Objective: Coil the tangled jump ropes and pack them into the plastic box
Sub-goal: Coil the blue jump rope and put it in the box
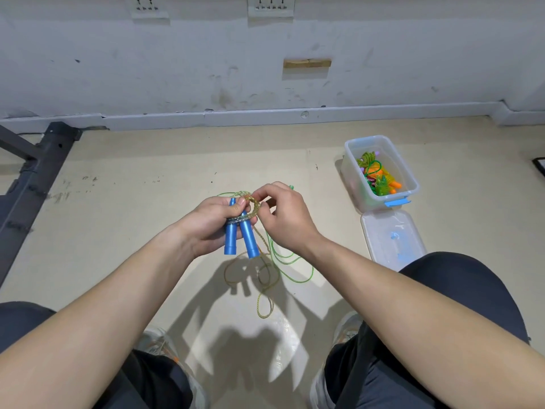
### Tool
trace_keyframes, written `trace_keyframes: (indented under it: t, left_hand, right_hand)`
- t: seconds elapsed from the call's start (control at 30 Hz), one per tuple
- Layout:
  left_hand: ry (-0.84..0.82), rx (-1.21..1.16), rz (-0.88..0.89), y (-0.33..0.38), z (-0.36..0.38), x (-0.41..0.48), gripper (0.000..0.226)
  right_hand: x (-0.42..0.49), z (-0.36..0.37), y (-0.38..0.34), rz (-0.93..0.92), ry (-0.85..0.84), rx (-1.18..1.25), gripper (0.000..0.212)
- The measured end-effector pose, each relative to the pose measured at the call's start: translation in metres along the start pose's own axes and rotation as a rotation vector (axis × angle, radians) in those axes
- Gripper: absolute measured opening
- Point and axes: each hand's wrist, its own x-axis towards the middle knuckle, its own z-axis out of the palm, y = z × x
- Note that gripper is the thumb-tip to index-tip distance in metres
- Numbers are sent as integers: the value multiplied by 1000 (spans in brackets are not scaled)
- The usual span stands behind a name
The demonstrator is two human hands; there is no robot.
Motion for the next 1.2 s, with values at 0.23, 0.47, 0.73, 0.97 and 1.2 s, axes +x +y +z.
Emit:
trace_keyframes:
  t: [0.23,0.47,0.73,0.97,1.2]
  left_hand:
    - [39,190,55,-9,3,3,23]
    - [102,731,177,-14,-10,8,10]
    - [200,907,203,-22,-15,13,9]
    - [293,868,222,-25,-20,18,13]
    - [374,1006,248,-28,-33,21,11]
  right_hand:
    - [6,-5,7,190,-209,36,12]
    - [14,-12,9,266,-361,-40,23]
    - [17,-14,15,427,-370,393,26]
    - [12,-1,25,455,-319,668,15]
    - [15,0,20,413,-194,388,7]
